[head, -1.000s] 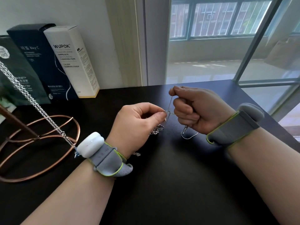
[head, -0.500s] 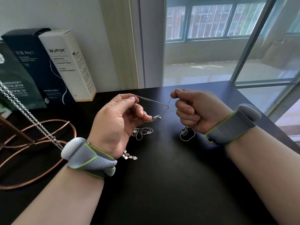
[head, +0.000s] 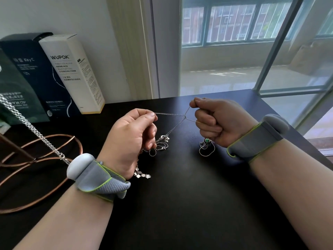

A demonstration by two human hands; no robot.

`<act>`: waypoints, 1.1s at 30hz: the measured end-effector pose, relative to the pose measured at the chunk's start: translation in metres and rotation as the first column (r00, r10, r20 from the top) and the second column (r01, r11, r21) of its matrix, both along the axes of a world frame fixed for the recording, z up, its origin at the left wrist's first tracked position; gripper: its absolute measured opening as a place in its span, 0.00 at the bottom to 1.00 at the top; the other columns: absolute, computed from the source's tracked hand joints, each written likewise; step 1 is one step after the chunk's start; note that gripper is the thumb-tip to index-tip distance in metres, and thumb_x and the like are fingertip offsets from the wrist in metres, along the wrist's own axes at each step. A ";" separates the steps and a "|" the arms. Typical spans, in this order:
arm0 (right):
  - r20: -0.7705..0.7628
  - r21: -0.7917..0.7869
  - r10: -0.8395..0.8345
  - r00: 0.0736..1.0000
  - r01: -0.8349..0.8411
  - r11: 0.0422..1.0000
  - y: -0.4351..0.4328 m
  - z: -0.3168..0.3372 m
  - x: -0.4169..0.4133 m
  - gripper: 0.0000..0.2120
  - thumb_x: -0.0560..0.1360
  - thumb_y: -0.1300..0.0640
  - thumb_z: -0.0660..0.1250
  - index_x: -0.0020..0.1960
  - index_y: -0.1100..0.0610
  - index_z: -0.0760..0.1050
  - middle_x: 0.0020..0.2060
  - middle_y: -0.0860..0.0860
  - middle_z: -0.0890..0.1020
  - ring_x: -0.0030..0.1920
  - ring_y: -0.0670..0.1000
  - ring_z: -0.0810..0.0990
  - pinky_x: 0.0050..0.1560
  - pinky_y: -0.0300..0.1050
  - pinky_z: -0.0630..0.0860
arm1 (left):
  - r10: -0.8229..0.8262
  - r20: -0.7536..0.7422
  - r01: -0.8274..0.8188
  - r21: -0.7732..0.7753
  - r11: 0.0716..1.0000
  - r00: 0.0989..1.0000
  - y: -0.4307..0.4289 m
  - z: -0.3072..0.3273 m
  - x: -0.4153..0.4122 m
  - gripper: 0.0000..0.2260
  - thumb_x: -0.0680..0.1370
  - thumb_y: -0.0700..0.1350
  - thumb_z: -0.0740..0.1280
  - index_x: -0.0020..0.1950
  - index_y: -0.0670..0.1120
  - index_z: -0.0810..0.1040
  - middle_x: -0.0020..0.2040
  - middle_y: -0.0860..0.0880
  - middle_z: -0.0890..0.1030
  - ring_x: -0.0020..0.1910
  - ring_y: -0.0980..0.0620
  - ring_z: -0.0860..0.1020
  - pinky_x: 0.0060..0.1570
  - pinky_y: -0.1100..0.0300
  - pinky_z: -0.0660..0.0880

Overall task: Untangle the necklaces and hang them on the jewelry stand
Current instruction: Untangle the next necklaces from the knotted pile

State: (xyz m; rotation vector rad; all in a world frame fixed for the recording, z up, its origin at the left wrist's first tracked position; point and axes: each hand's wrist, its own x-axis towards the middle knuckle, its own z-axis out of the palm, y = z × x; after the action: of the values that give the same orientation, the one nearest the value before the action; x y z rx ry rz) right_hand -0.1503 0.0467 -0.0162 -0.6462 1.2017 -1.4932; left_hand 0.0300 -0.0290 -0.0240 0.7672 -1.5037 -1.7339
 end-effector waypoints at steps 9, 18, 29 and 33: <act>-0.560 0.055 -0.063 0.826 0.113 0.992 -0.001 -0.007 0.008 0.11 0.78 0.56 0.62 0.40 0.58 0.78 0.22 0.53 0.72 0.19 0.48 0.61 0.19 0.34 0.57 | -0.056 -0.131 0.080 0.186 0.979 0.990 0.002 0.003 -0.002 0.07 0.80 0.41 0.58 0.43 0.44 0.71 0.27 0.48 0.69 0.22 0.52 0.64 0.37 0.53 0.79; -0.867 0.046 -0.021 0.497 0.122 0.991 -0.001 -0.010 0.012 0.07 0.72 0.52 0.69 0.39 0.53 0.82 0.32 0.49 0.82 0.28 0.45 0.75 0.35 0.38 0.71 | -0.064 -0.065 0.073 0.155 0.985 0.996 -0.003 0.000 0.001 0.05 0.79 0.41 0.60 0.44 0.43 0.72 0.29 0.48 0.71 0.26 0.52 0.67 0.32 0.58 0.71; -0.955 -0.010 -0.002 0.295 -0.026 1.000 0.003 0.000 0.033 0.16 0.66 0.54 0.75 0.53 0.46 0.79 0.46 0.42 0.79 0.42 0.43 0.74 0.44 0.31 0.69 | -0.141 -0.112 0.151 0.081 0.985 0.984 -0.003 0.007 0.005 0.04 0.73 0.42 0.65 0.41 0.43 0.78 0.32 0.48 0.73 0.30 0.52 0.69 0.34 0.59 0.66; -0.960 0.103 0.130 0.246 -0.119 0.988 -0.003 -0.004 0.045 0.18 0.68 0.51 0.74 0.56 0.45 0.78 0.43 0.39 0.75 0.49 0.44 0.69 0.46 0.33 0.64 | -0.196 -0.205 0.213 0.064 0.975 0.959 -0.001 0.009 0.006 0.05 0.71 0.42 0.65 0.41 0.42 0.79 0.32 0.46 0.74 0.30 0.50 0.70 0.35 0.58 0.68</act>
State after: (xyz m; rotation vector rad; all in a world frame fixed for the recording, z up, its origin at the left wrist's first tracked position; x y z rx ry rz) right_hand -0.1056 0.0439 -0.0206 -1.8026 2.0027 -0.8127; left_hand 0.0364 -0.0304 -0.0153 0.4761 -1.4206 -1.9761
